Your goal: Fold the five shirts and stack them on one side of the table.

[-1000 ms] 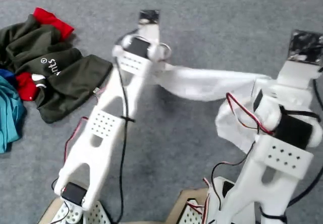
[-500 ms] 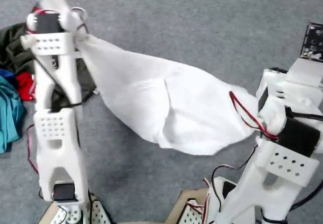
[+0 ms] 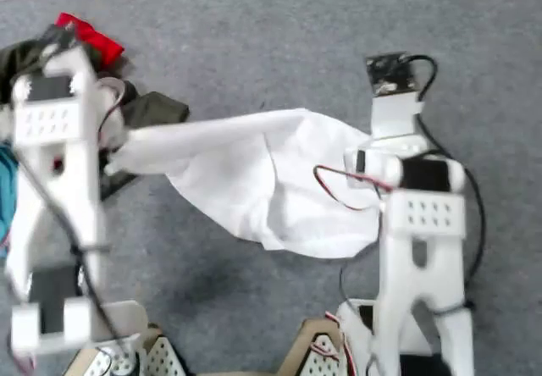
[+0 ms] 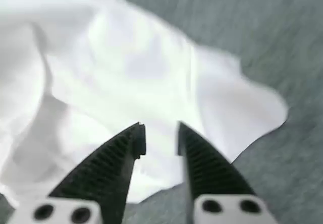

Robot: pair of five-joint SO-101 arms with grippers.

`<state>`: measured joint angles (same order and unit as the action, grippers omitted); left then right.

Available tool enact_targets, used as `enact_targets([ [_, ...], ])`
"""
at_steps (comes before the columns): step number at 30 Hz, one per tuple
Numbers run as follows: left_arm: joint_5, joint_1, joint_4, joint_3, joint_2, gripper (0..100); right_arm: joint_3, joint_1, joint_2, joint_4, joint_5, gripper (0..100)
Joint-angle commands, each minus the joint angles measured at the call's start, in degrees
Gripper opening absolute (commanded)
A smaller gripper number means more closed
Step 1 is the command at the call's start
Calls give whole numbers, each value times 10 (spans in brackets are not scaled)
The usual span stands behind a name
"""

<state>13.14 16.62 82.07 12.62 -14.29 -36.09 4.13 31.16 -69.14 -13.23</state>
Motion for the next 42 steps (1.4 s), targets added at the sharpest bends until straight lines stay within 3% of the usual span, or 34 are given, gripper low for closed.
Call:
enact_targets([
  [1, -25, 61, -110, 220, -204, 28, -7, -11, -89, 40, -30, 162],
  [8, -49, 109, -93, 284, -418, 28, -5, -11, -297, 156, -94, 152],
  [12, -63, 113, -78, 285, -468, 28, 55, 1, -385, 191, -113, 8],
  [17, -80, 114, -77, 270, -480, 28, 243, 47, -468, 163, -113, 13],
  [24, -82, 109, -25, 149, -476, 28, 611, 75, -651, 141, -112, 14],
  [27, -84, 108, -33, 168, -474, 28, 767, 72, -730, 76, -113, 26],
  [30, -84, 111, -61, 239, -475, 28, 922, 61, -770, -120, -120, 129],
  [34, -98, 114, -135, 354, -479, 28, 1085, 11, -806, -328, -198, 222],
  [38, -102, 114, -185, 407, -476, 28, 1053, -9, -758, -324, -209, 162],
  [42, -99, 115, -193, 412, -475, 28, 866, -58, -630, -322, -258, 27],
])
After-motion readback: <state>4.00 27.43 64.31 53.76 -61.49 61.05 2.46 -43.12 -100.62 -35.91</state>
